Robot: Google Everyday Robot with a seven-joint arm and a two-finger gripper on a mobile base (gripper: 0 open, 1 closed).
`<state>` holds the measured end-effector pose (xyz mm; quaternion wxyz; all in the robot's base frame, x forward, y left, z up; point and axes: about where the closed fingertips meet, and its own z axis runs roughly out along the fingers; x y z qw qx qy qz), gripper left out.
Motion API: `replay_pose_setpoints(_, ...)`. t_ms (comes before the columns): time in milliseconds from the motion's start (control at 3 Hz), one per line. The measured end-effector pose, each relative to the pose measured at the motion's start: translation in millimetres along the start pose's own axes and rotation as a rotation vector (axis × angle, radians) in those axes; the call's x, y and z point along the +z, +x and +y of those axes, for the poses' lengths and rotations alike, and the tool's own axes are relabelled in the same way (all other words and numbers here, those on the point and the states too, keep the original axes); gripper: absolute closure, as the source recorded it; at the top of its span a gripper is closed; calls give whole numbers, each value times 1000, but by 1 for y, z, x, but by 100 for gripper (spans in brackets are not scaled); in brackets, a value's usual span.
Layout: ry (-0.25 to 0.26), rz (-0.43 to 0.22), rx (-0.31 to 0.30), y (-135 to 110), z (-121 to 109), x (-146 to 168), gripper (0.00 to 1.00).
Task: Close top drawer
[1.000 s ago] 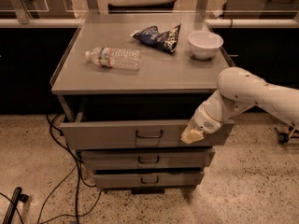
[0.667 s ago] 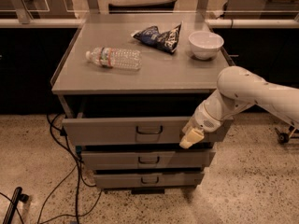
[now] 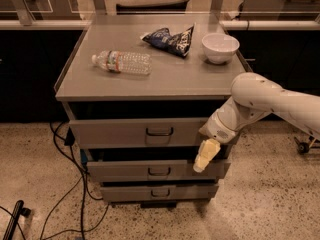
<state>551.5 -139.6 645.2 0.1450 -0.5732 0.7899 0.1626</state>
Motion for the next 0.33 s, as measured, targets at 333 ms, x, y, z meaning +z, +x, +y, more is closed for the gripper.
replay_pose_setpoints(333, 0, 0, 0, 0, 0, 0, 0)
